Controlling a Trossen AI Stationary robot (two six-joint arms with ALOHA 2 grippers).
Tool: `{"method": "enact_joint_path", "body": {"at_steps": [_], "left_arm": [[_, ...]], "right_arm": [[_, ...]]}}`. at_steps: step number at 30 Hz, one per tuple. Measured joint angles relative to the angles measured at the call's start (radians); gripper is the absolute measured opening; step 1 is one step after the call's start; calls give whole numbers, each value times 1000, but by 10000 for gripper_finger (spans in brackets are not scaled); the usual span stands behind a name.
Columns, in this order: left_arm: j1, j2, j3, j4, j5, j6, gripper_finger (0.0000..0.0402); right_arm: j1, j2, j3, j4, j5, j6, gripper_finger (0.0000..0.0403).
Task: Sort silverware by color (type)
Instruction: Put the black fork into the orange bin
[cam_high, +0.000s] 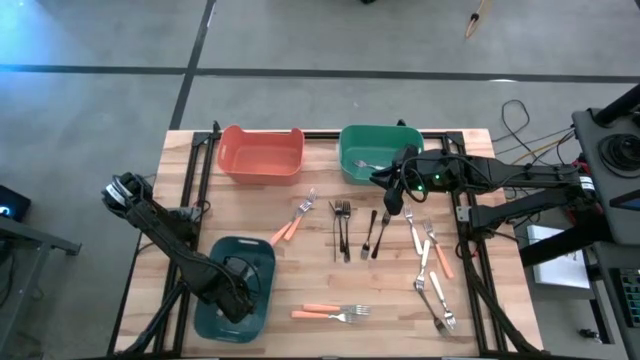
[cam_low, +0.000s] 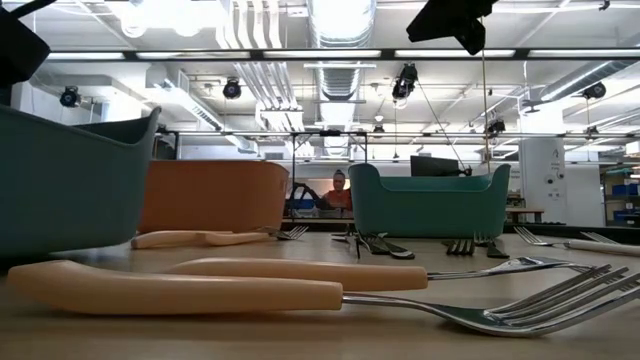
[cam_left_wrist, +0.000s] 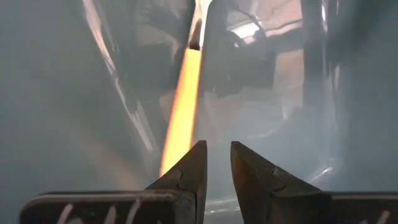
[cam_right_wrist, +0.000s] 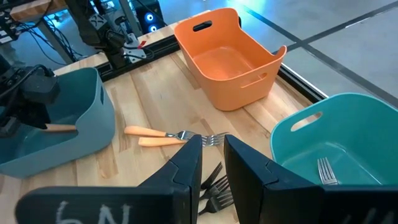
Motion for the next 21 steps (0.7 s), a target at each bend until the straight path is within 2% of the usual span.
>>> {"method": "enact_joint_path", "body": {"at_steps": [8,16,21], "left_arm": [[0,-13,0,0,49,4,57],[0,-67,1,0,50,7,57],[0,-117,4,23,47,35,57]], "right_arm": [[0,0,0,0,0,0,59],[0,0,0,0,0,17,59],[0,0,0,0,-1,94,59]]}}
